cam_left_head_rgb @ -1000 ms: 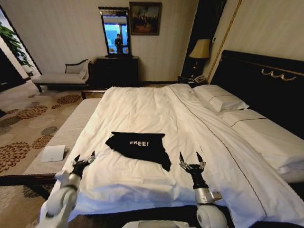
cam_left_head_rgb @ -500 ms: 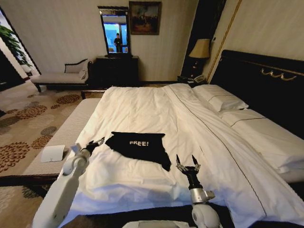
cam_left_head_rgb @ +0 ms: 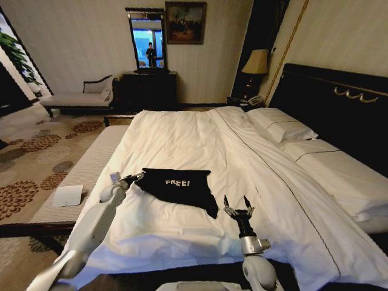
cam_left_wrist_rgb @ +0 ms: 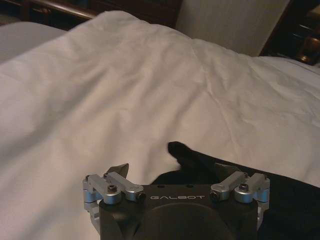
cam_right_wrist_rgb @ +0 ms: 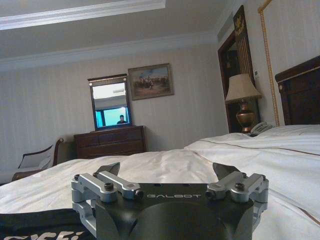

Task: Fold the clothes on the bed.

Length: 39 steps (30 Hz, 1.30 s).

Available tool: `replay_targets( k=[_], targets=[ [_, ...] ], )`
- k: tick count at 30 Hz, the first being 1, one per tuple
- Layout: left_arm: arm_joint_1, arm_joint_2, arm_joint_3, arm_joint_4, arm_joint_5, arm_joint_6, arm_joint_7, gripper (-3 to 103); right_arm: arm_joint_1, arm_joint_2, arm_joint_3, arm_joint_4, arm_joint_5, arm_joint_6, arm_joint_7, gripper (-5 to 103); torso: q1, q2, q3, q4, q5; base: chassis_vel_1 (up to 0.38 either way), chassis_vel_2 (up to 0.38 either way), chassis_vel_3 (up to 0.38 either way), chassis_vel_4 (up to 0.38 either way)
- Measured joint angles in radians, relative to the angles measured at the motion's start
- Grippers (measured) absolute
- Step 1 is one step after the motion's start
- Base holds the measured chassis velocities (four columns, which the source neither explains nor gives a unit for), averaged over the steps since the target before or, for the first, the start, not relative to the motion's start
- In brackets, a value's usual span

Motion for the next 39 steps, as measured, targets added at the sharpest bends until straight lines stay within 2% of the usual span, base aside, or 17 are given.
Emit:
replay_targets(
  k=[1,2,5,8,9,12,14,17,18,19,20,22,23,26,28,30,39],
  targets=[
    [-0.012,-0.006,0.010,0.012,-0.001,0.002,0.001,97,0.000,0.000,0.000,-0.001,0.000,0.000,0.000,100,0.000,0.000,0.000,0.0000,0.0000,0.000,0.000,0.000,0.000],
    [-0.028,-0.013,0.024,0.027,-0.002,0.007,0.001,89,0.001,0.000,0.001,-0.001,0.000,0.000,0.000,100,0.000,0.000,0.000,0.0000,0.0000,0.000,0.000,0.000,0.000],
    [-0.053,-0.029,0.044,0.056,0.002,0.018,0.001,85,0.001,-0.002,0.005,-0.003,0.001,0.000,0.000,100,0.000,0.000,0.000,0.0000,0.0000,0.000,0.000,0.000,0.000],
    [-0.079,-0.046,0.052,0.090,0.013,0.027,-0.003,70,0.001,-0.003,0.011,-0.004,0.002,0.000,0.000,100,0.000,0.000,0.000,-0.0001,0.0000,0.000,0.000,0.000,0.000],
    [-0.079,-0.046,0.052,0.090,0.013,0.027,-0.003,70,0.001,-0.003,0.011,-0.004,0.002,0.000,0.000,100,0.000,0.000,0.000,-0.0001,0.0000,0.000,0.000,0.000,0.000],
    [-0.090,-0.050,0.053,0.108,0.022,0.035,-0.013,53,0.001,-0.002,0.012,-0.006,0.003,0.003,0.000,100,0.000,0.000,0.000,0.0000,0.0000,0.000,0.000,0.000,0.000],
    [-0.092,-0.050,0.053,0.113,0.024,0.036,-0.013,53,0.001,-0.001,0.012,-0.007,0.003,0.003,0.000,100,0.000,0.000,0.000,0.0000,0.0000,0.000,0.000,0.000,0.000],
    [-0.095,-0.051,0.049,0.129,0.029,0.035,-0.013,37,0.004,0.001,0.010,-0.013,0.001,0.005,0.000,100,0.000,0.000,0.000,-0.0001,0.0000,0.000,0.000,0.000,0.000],
    [-0.095,-0.051,0.049,0.129,0.029,0.035,-0.013,37,0.004,0.001,0.010,-0.013,0.001,0.005,0.000,100,0.000,0.000,0.000,-0.0001,0.0000,0.000,0.000,0.000,0.000],
    [-0.096,-0.051,0.047,0.132,0.030,0.035,-0.013,32,0.005,0.001,0.009,-0.014,0.000,0.005,0.000,100,0.000,0.000,0.000,0.0000,0.0000,0.000,0.000,0.000,0.000],
    [-0.096,-0.051,0.045,0.135,0.031,0.034,-0.013,32,0.006,0.001,0.007,-0.015,0.000,0.006,0.000,100,0.000,0.000,0.000,0.0000,0.0000,0.000,0.000,0.000,0.000],
    [-0.096,-0.049,0.037,0.138,0.036,0.029,-0.013,21,0.009,0.001,0.005,-0.017,-0.001,0.006,0.000,100,0.000,0.000,0.000,0.0000,-0.0002,0.000,0.000,0.000,0.000],
    [-0.096,-0.049,0.037,0.138,0.036,0.029,-0.013,21,0.009,0.001,0.005,-0.017,-0.001,0.006,0.000,100,0.000,0.000,0.000,0.0000,-0.0002,0.000,0.000,0.000,0.000],
    [-0.095,-0.045,0.026,0.138,0.038,0.022,-0.013,5,0.011,0.000,0.005,-0.019,-0.002,0.006,0.001,100,0.000,0.000,0.000,0.0000,-0.0002,0.000,0.000,0.000,0.000],
    [-0.094,-0.043,0.023,0.138,0.038,0.021,-0.013,5,0.011,-0.001,0.005,-0.019,-0.002,0.006,0.001,100,0.000,0.000,0.000,0.0000,-0.0001,0.000,0.000,0.000,0.000],
    [-0.088,-0.037,0.017,0.132,0.038,0.016,-0.013,0,0.012,-0.002,0.004,-0.020,-0.002,0.007,0.001,100,0.000,0.000,0.000,0.0001,-0.0002,0.000,0.000,0.000,0.000],
    [-0.079,-0.025,0.002,0.129,0.041,-0.012,0.009,0,0.013,-0.004,0.002,-0.027,-0.002,0.010,0.003,100,0.000,0.000,0.000,0.0000,0.0000,0.000,0.000,0.000,0.000]
  ],
)
